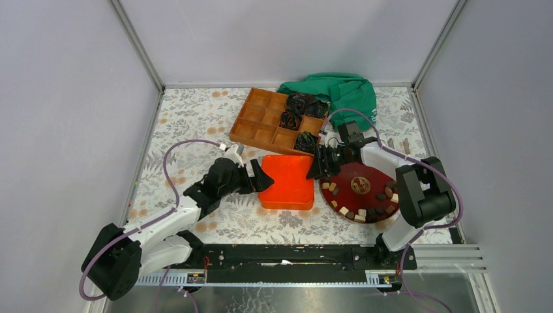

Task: Pack the chocolate
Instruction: Close the box lid on the packing box.

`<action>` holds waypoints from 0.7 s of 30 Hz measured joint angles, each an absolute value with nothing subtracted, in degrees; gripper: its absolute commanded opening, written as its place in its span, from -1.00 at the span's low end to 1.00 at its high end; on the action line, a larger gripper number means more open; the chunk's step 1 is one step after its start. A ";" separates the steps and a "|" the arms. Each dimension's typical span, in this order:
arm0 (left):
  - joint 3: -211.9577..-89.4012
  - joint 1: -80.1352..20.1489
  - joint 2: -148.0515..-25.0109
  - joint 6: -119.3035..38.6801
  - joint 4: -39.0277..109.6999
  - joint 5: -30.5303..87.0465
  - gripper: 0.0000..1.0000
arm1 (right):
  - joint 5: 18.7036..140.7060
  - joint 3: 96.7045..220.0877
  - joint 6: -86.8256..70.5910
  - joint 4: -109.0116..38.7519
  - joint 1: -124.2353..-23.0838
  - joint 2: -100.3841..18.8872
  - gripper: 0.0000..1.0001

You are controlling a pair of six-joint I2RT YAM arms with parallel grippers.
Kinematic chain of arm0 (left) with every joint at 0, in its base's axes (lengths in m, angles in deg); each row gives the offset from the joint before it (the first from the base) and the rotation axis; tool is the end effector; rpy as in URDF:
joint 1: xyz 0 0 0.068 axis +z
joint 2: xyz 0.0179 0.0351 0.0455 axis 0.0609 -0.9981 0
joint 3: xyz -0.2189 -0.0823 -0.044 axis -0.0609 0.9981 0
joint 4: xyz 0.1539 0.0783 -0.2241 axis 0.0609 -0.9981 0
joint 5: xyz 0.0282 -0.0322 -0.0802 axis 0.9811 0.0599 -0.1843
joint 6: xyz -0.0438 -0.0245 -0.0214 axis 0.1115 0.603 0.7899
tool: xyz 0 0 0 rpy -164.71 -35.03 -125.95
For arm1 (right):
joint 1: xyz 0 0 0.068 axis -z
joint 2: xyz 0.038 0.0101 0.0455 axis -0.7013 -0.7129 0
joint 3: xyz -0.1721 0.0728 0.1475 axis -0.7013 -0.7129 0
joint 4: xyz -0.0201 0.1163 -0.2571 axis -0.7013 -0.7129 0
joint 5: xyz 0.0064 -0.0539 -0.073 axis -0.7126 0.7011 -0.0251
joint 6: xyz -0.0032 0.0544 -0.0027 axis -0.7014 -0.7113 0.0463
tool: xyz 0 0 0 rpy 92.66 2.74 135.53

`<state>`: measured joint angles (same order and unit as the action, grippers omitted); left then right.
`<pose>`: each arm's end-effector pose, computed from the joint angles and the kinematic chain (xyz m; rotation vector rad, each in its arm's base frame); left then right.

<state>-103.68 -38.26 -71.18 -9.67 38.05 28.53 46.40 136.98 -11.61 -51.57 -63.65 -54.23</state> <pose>0.2071 -0.1499 0.1518 -0.0556 2.2372 -0.9247 0.3095 0.1326 0.1275 -0.4747 2.5269 1.1128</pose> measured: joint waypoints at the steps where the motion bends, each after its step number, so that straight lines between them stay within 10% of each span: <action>1: -103.68 -38.26 -71.00 -9.94 37.70 28.66 0.97 | 46.09 136.98 -11.61 -51.53 -63.58 -54.21 0.10; 12: -105.51 -38.26 -65.23 -13.06 27.15 33.43 0.84 | 42.27 136.91 -7.94 -51.86 -62.44 -50.43 0.61; 21: -107.46 -38.06 -56.80 -16.06 25.46 39.13 0.72 | 38.11 131.49 -0.13 -50.33 -61.09 -40.86 0.54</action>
